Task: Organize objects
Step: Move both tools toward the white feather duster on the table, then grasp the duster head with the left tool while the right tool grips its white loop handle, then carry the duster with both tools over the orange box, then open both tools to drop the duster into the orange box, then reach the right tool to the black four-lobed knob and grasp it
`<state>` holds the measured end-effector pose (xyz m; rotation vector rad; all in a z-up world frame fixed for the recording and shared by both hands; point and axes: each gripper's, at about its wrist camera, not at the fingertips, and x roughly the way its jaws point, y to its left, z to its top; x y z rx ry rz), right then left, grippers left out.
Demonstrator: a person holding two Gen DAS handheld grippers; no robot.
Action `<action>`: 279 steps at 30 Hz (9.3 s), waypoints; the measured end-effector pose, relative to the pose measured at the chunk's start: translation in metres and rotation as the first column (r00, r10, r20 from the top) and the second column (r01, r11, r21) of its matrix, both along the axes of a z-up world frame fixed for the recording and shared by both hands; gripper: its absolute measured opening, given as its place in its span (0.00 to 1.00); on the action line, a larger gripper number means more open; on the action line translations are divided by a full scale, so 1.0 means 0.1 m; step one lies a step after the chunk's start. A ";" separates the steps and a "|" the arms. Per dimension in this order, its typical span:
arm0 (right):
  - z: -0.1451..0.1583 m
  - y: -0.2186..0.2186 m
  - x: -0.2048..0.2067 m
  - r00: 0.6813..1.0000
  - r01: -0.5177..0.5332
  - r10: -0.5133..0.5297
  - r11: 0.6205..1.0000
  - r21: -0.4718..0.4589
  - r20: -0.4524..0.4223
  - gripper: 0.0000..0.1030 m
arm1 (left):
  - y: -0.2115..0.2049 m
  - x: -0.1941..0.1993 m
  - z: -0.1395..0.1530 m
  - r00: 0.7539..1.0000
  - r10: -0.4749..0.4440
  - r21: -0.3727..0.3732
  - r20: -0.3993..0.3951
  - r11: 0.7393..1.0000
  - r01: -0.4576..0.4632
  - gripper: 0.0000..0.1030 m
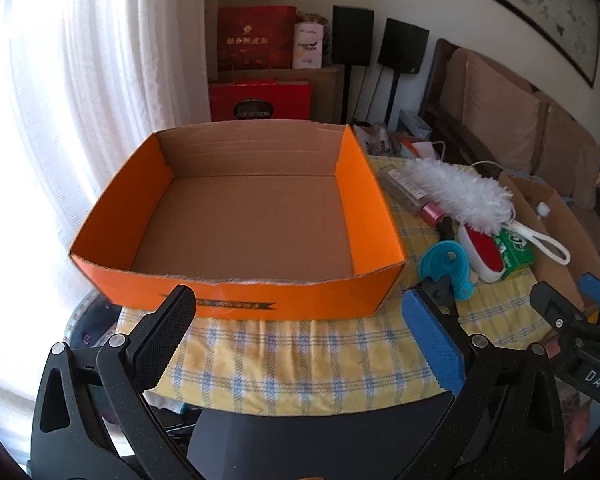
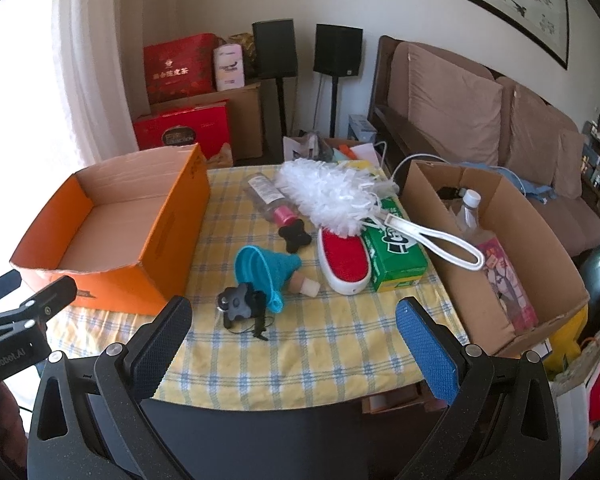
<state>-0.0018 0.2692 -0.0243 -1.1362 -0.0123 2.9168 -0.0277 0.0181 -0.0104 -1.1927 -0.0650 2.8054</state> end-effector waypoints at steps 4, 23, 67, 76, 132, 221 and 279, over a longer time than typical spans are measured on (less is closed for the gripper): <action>0.00 0.08 -0.05 1.000 0.018 -0.018 1.000 0.006 -0.004 1.00 | 0.10 -0.08 0.02 1.000 -0.023 0.004 -0.005 1.000 0.024 1.00; -0.07 0.63 -0.44 0.994 0.107 -0.107 0.994 0.037 -0.006 1.00 | 0.88 -0.61 0.23 0.980 -0.195 0.006 -0.030 0.981 0.195 1.00; -0.55 1.42 -1.23 0.987 -0.073 0.061 0.994 0.084 0.146 1.00 | 2.40 -2.10 -0.53 0.886 -0.352 0.215 0.302 0.930 0.297 0.59; -0.57 1.41 -1.27 0.984 -0.090 0.080 0.995 0.052 0.160 1.00 | 2.42 -2.10 -0.46 0.869 -0.396 0.308 0.297 0.901 0.305 0.03; 0.23 -0.48 -1.07 0.885 -0.465 0.463 0.884 0.050 0.041 0.17 | 0.45 -1.37 1.10 0.945 -0.324 0.370 0.040 0.884 0.287 0.03; 0.06 0.16 -0.82 0.962 -0.237 0.238 0.971 -0.024 0.134 0.86 | 0.34 -0.37 0.26 0.920 -0.392 0.077 0.006 0.917 0.391 0.99; -1.04 -0.39 -0.80 0.940 -0.288 0.274 0.957 0.043 0.202 0.33 | 0.21 0.11 -0.68 0.948 -0.313 0.172 0.058 0.939 0.299 0.98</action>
